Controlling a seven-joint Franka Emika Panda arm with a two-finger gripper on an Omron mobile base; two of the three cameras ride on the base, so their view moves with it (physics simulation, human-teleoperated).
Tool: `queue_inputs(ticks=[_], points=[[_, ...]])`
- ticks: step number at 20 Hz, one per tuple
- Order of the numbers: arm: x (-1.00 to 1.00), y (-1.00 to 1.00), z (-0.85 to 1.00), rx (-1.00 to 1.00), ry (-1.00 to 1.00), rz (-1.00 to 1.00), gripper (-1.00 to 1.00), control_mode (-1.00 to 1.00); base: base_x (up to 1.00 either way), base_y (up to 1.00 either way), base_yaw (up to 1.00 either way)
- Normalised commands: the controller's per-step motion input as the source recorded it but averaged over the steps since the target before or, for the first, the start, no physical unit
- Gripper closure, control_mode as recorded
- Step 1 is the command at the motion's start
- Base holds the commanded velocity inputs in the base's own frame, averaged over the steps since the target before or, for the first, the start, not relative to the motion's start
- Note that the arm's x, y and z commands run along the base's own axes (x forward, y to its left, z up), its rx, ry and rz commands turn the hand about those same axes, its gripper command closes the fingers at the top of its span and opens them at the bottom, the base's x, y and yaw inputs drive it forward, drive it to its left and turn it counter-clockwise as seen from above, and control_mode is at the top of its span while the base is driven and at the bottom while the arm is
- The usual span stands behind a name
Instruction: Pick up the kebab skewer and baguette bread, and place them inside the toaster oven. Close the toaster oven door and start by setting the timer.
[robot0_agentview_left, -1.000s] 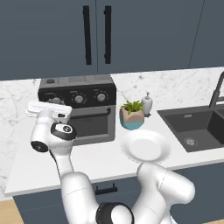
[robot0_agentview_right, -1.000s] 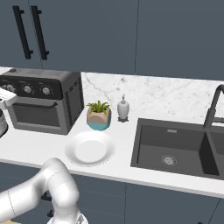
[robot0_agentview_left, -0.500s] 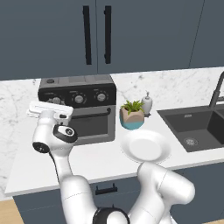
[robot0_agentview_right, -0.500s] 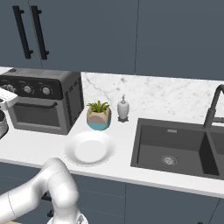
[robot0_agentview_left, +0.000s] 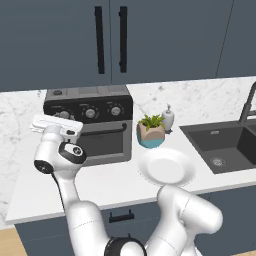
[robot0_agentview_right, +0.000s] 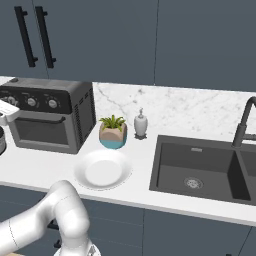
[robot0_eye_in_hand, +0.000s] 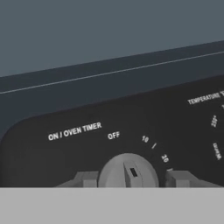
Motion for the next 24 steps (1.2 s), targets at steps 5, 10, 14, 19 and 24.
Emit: queue_inputs(ticks=[5, 10, 14, 19, 24], points=[[0.0, 0.31, 0.0, 0.49, -0.06, -0.2, 1.0, -1.0, 0.0, 0.0, 0.0], [0.0, 0.28, 0.0, 0.49, -0.07, -0.19, 1.0, -1.0, 0.0, 0.0, 0.0], [0.0, 0.3, 0.0, 0.5, -0.09, -0.2, 1.0, -1.0, 0.0, 0.0, 0.0], [0.0, 0.2, -0.09, 0.51, -0.1, -0.21, 1.0, -1.0, 0.0, 0.0, 0.0], [-0.02, 0.26, -0.11, 0.51, -0.14, -0.22, 1.0, -1.0, 0.0, 0.0, 0.0]])
